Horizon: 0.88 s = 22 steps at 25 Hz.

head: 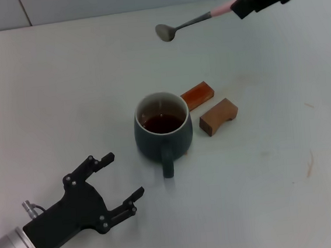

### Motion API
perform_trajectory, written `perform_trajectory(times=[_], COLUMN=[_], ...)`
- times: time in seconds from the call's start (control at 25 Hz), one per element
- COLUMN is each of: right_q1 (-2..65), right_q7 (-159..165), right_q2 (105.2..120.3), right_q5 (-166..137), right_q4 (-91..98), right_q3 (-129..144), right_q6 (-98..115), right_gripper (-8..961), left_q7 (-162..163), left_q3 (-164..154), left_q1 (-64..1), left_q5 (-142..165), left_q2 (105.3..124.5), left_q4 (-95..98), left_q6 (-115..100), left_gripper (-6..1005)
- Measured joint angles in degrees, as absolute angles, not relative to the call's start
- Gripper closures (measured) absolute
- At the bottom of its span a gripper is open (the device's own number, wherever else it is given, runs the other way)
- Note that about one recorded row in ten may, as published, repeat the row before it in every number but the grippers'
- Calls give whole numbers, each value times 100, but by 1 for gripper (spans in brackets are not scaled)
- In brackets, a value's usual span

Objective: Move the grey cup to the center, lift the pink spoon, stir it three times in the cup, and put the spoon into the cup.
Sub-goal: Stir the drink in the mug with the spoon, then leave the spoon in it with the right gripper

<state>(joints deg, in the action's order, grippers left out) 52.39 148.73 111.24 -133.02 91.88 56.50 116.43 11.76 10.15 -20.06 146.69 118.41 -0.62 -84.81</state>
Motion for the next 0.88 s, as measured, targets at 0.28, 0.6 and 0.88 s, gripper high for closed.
perform_trajectory(times=[0.28, 0.6, 0.88], right_q1=[5854, 6156, 6362], right_q7=[14840, 14840, 14672], right_q2=[11160, 11221, 11282], right_q5=[-13556, -13873, -14138], right_q4=[8233, 7794, 6965], right_q3=[6005, 6294, 6595], right_q6=[11621, 11654, 11543], right_gripper=[839, 838, 837], left_q7=[1178, 1178, 1178], left_q3=[1007, 1008, 1013], left_q1=[-2023, -2029, -2031], left_q5=[14669, 14669, 14669], left_q2=[11839, 11839, 11838], left_q4=[-69, -67, -65], left_q6=[-8476, -8476, -8479], left_gripper=[164, 164, 164])
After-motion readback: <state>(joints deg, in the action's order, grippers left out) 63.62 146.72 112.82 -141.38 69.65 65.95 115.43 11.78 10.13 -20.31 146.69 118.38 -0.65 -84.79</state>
